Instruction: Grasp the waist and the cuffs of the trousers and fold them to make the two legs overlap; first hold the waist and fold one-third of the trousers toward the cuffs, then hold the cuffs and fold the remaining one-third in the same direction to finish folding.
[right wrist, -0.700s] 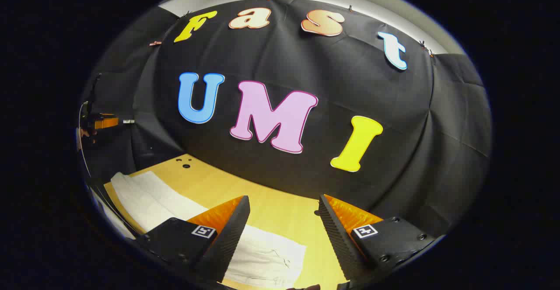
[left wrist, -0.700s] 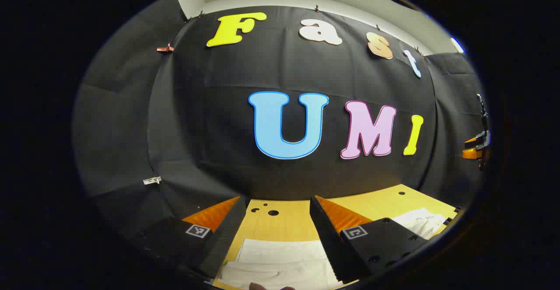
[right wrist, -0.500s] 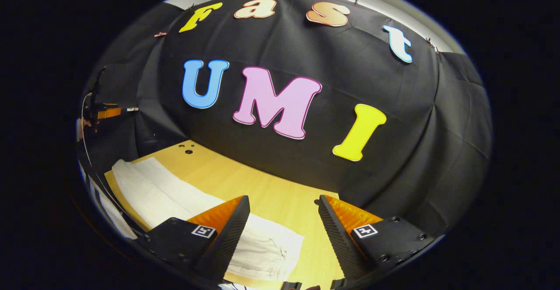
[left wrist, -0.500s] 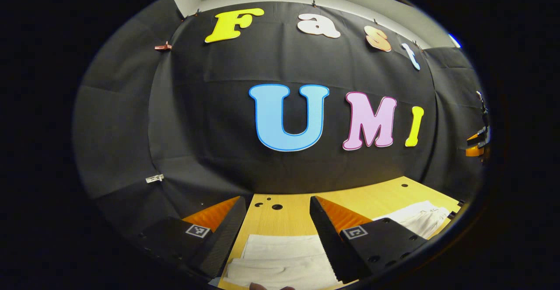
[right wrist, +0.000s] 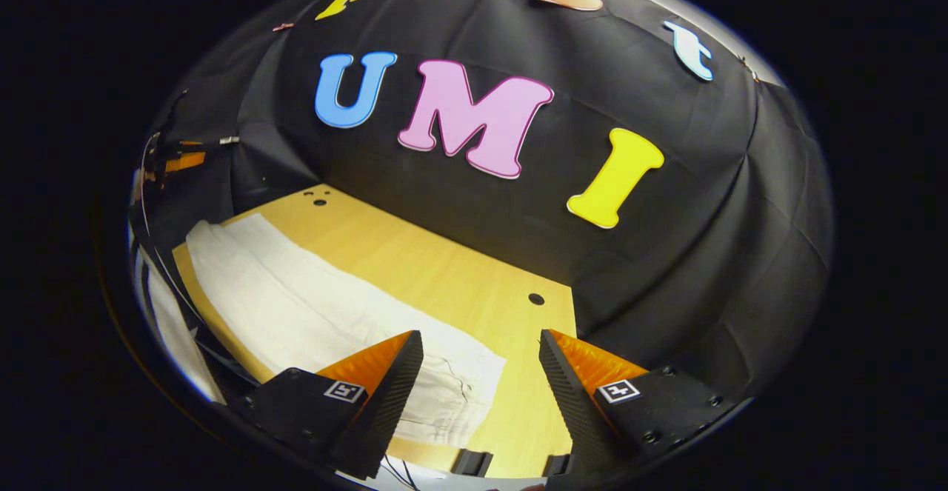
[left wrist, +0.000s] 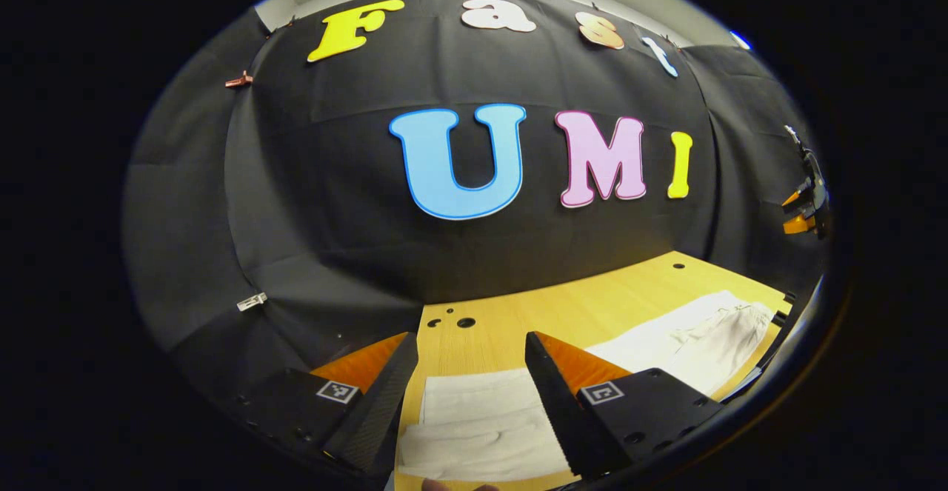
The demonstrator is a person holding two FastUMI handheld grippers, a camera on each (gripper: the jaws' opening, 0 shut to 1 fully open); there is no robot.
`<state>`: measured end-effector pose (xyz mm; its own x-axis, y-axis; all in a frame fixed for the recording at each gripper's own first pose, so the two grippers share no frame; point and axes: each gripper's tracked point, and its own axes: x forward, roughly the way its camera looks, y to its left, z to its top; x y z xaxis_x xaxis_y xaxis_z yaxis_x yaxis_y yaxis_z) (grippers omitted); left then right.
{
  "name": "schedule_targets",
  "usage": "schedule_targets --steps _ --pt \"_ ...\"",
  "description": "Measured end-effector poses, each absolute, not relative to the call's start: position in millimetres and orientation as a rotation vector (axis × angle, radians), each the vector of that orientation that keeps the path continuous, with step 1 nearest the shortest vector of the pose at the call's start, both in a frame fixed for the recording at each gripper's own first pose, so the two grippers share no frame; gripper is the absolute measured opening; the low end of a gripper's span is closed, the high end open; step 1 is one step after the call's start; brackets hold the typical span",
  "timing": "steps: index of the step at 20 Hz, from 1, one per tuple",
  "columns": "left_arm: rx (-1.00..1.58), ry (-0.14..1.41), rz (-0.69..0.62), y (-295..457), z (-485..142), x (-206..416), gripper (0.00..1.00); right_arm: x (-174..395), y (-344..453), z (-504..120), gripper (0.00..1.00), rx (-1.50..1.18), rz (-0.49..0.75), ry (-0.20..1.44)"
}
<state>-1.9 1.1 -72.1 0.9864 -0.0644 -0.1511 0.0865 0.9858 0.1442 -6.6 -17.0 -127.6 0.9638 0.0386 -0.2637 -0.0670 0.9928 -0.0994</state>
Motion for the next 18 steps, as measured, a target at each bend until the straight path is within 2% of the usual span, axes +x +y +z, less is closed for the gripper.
schedule_targets --steps 3,8,18 --pt "0.132 0.206 -0.066 3.2 -100.2 -0.8 0.96 -7.9 -16.1 -173.5 0.98 -0.169 0.08 0.367" --pt "0.114 0.292 -0.04 10.3 -140.0 -7.2 0.96 -25.2 -3.9 -254.3 0.98 -0.176 0.152 0.542" --pt "0.074 0.423 0.04 25.4 -194.9 -22.4 0.96 -6.2 -19.9 -376.2 0.98 0.191 0.083 0.772"
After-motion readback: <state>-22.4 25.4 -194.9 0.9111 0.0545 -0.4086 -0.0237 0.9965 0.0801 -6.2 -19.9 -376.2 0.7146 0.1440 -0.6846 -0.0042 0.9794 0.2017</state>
